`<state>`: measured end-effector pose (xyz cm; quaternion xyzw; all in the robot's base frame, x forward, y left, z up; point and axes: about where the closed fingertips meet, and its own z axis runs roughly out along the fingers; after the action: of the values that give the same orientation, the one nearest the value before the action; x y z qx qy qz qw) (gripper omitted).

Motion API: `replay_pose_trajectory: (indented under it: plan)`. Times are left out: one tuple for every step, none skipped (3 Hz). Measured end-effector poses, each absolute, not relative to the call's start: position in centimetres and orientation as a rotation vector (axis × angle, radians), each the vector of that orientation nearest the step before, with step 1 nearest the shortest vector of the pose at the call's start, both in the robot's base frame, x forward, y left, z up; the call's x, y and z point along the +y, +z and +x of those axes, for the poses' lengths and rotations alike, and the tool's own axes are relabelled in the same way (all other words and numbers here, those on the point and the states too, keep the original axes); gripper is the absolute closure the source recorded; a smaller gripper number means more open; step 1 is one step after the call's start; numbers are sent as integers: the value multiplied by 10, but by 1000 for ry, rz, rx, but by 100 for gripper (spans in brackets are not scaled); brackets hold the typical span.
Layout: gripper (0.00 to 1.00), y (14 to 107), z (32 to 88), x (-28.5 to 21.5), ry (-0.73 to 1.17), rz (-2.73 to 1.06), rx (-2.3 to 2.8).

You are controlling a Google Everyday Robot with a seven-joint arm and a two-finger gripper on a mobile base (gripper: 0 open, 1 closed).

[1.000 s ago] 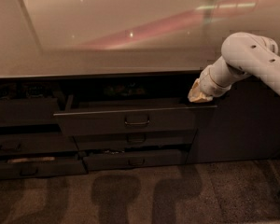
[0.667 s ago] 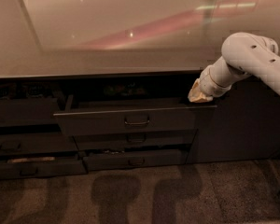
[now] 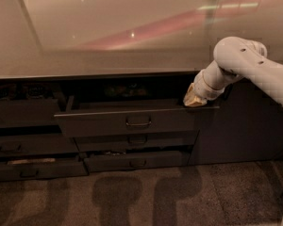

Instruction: Open top drawer

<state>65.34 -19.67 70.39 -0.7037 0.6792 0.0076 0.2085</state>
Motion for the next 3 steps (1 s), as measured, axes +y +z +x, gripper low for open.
replay_pose_trajectory:
  plan:
    - [100,697,657,-197,-47,-1987,1878]
    - [100,697,657,-197,-48,-1987,1878]
    - [100,698,657,-194,-135,-2005,1878]
